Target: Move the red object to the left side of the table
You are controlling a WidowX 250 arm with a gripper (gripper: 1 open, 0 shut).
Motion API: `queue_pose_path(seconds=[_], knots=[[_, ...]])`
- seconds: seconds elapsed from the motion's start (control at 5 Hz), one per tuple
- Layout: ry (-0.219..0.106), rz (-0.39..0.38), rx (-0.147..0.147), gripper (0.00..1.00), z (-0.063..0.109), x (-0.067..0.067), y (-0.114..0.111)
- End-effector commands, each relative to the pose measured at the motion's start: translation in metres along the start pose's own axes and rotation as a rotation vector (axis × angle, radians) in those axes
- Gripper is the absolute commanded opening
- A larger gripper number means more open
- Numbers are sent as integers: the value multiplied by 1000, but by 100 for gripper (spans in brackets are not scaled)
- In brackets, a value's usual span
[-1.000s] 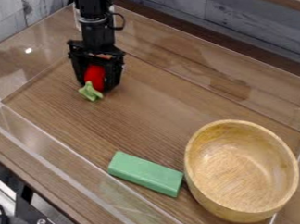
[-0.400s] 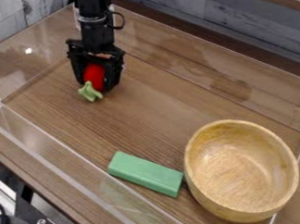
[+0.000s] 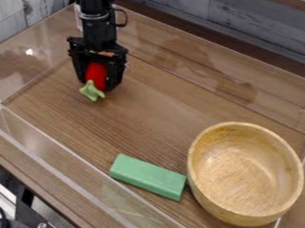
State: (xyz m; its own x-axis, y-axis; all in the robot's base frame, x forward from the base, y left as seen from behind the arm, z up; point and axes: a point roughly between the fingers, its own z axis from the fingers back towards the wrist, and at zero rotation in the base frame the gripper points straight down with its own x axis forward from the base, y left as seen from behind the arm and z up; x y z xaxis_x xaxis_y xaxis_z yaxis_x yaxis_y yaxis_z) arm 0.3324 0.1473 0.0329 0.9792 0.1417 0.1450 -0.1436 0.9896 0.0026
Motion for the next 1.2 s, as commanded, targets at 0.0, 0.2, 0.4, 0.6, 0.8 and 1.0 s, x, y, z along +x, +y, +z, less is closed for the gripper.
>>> queue_pose_path(seconds=[0.0, 0.2, 0.4, 0.6, 0.8, 1.0], knots=[[-83, -6, 21, 100, 36, 13, -1], [-82, -2, 21, 100, 40, 13, -2], [-76, 2, 25, 0, 34, 14, -1], [-67, 5, 30, 0, 26, 16, 1], [-54, 9, 36, 0, 15, 18, 5], [-48, 10, 39, 0, 11, 18, 5]])
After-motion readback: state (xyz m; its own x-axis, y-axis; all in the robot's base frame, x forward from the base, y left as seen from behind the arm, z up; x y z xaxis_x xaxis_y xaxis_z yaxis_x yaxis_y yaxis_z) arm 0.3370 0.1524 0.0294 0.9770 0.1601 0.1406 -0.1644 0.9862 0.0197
